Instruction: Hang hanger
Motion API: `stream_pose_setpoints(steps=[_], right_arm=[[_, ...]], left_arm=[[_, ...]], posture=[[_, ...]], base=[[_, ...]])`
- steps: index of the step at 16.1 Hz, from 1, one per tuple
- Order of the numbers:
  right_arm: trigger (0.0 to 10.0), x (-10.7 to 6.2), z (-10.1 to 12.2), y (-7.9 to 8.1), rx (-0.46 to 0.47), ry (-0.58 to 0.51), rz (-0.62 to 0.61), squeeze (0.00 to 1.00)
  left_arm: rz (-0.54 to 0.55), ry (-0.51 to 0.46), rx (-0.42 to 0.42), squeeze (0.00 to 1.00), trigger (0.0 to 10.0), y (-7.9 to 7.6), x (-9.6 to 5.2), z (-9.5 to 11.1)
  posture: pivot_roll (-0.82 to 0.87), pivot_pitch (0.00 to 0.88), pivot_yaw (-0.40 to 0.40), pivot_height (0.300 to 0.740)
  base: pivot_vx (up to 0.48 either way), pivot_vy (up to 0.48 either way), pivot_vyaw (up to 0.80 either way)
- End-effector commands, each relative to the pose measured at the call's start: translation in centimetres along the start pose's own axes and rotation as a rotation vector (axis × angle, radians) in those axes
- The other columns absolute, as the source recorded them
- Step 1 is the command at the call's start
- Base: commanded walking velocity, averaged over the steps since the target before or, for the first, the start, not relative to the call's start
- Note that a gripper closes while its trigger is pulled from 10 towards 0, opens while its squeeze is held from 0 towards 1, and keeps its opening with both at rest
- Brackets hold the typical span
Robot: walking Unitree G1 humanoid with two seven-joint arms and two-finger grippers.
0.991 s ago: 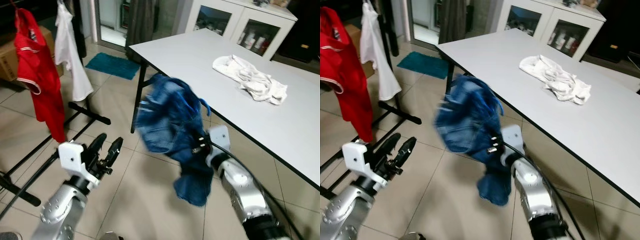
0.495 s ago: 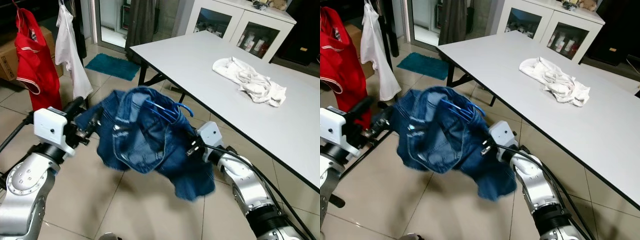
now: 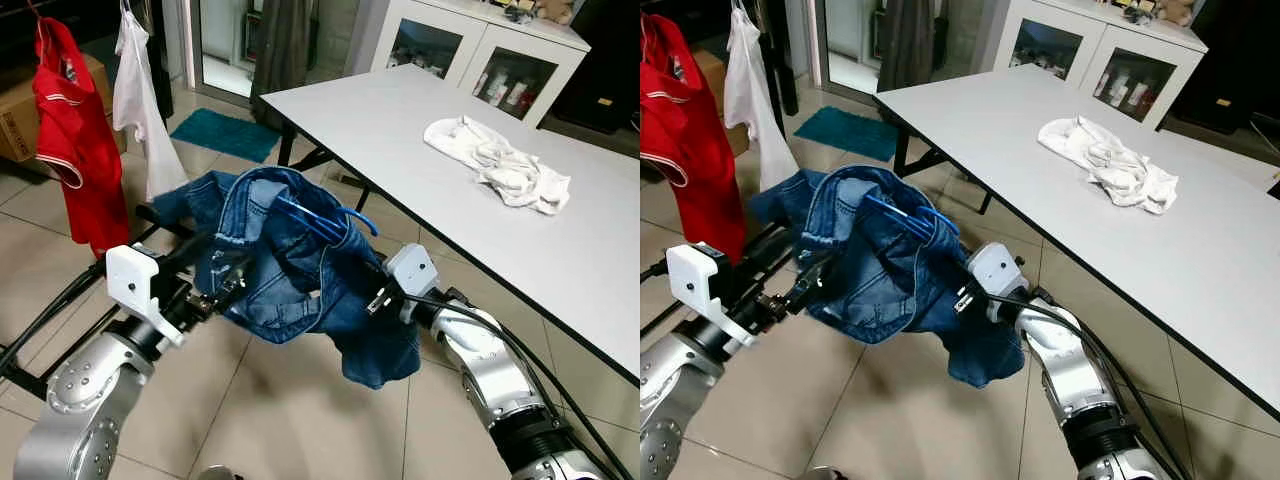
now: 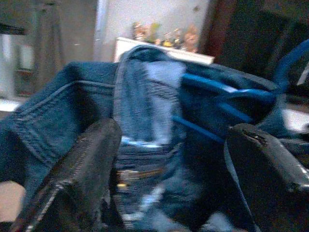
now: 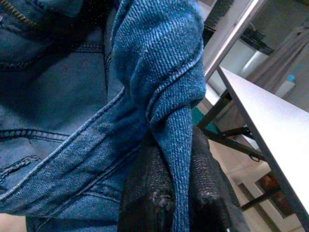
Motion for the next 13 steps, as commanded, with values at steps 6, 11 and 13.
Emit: stream_pose_setpoints(steps=[6,11,13], right_arm=[[0.0,-0.5,1.5,1.2,-0.042,-0.076,0.085,0.0],[0.0,-0.5,2.1,2.6,-0.084,-0.096,0.154,0.0],[0.0,-0.7,1.8,2.2,-0.111,-0.08,0.141,0.0]], left_arm=[[0.062,0.044,0.021,0.0,10.0,1.3,0.5,-0.9],[-0.093,0.121,-0.053,0.0,10.0,-1.5,1.2,-3.1],[-0.137,0.015,-0.083,0.0,0.0,-2.0,1.4,-1.3]], posture=[[0.23,0.061,-0.163,0.74],[0.22,0.058,-0.158,0.74],[0.22,0.057,-0.157,0.74]], base=[[0.0,0.0,0.0],[0.0,0.0,0.0],[0.0,0.0,0.0]])
Point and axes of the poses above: a point about 5 cm out from each wrist's last joint towards the gripper, its own x axis pointing out of the wrist towards the gripper, its own z axis along the axis of the wrist's last joint, y = z × x, the point moved 3 cm from there along x, pointing out of the wrist towards the gripper, and after that the axes turned 13 degrees about x, right-handed, at the moved point
